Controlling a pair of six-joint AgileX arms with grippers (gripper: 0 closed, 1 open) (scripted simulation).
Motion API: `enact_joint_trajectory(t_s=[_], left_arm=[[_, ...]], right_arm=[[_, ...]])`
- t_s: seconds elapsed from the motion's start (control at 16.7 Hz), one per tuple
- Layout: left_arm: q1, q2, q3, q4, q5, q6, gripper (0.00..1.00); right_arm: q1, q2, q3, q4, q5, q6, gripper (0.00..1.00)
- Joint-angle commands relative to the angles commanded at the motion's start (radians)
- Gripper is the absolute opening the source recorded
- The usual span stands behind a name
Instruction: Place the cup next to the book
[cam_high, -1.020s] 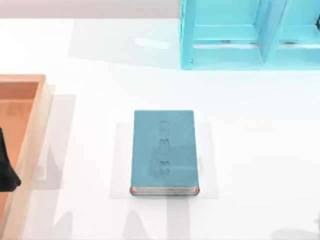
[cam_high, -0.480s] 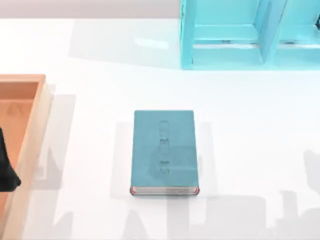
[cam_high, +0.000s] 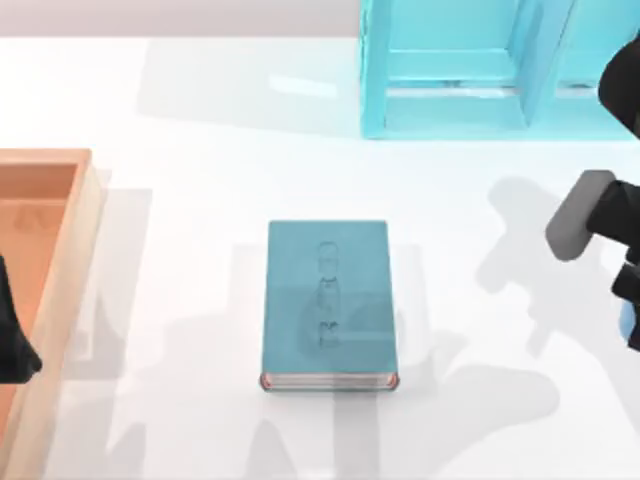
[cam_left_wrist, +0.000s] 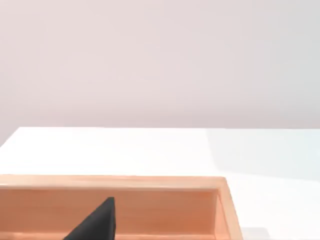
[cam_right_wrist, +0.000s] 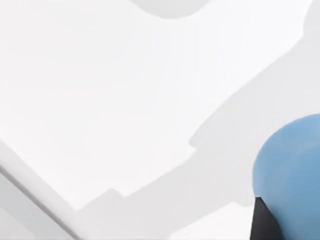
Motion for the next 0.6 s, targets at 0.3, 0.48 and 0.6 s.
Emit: enact_joint_trajectory(t_s=[0.3, 0.48, 0.6], left_arm=[[0.0, 0.0, 0.0, 0.0, 0.0, 0.0, 1.0], [0.0, 0.0, 0.0, 0.0, 0.0, 0.0, 1.0], [0.0, 0.0, 0.0, 0.0, 0.0, 0.0, 1.0]], right_arm=[[0.23, 0.169, 0.215, -0.061, -0.004, 0.676, 0.0], [0.325, 0.236, 0.317, -0.073, -0.005, 0.997, 0.0], [0.37, 0.264, 0.37, -0.072, -0.003, 1.159, 0.0]])
